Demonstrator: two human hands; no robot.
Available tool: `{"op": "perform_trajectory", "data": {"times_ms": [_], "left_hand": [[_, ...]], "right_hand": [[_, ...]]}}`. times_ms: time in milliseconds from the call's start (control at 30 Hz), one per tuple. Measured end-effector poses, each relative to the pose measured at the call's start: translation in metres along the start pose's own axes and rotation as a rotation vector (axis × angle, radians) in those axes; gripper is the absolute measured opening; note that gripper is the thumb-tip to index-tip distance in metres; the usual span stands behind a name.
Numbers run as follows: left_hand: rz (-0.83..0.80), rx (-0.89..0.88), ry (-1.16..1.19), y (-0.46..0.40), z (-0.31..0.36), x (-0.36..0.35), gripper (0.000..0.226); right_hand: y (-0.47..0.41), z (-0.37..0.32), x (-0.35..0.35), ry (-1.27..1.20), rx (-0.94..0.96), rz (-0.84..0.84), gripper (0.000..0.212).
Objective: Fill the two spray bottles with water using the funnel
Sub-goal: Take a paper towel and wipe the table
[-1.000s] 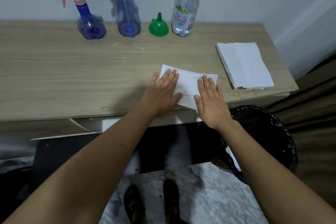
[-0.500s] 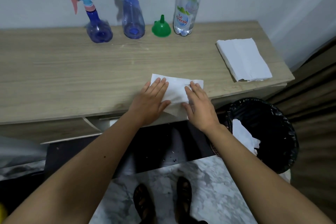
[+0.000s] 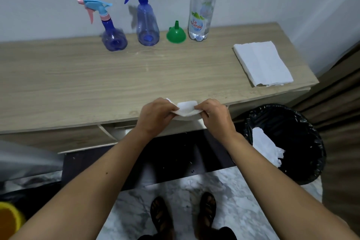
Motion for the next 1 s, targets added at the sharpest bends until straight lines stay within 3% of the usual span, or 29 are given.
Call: {"op": "perform_trajectory", "data": {"times_ms": [333, 667, 1000], "left_hand": [[-0.214, -0.095, 0.137, -0.029, 0.076, -0.033, 0.033], [-0.382, -0.205, 0.244, -0.072, 0.211, -0.147, 0.017], [-0.502, -0.295, 0.25, -0.094, 0.291, -0.246, 0.031]], "right_hand": [[0.054, 0.07, 0.055, -0.072, -0.173, -0.036, 0.029], [0.146, 0.183, 0.153, -0.079, -0.395, 0.141, 0.02], [0.216, 0.287, 0.174, -0.04, -0.636, 0.131, 0.017]]}}
Point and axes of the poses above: each hand's wrist, its own y-axis away from the middle knuckle, its own x-axis out of the back of the hand, z = x × y, the point moved 9 cm from there along -y, towards the middle knuckle, and after that the axes turned 4 degrees about -z, right-handed, at the moved point
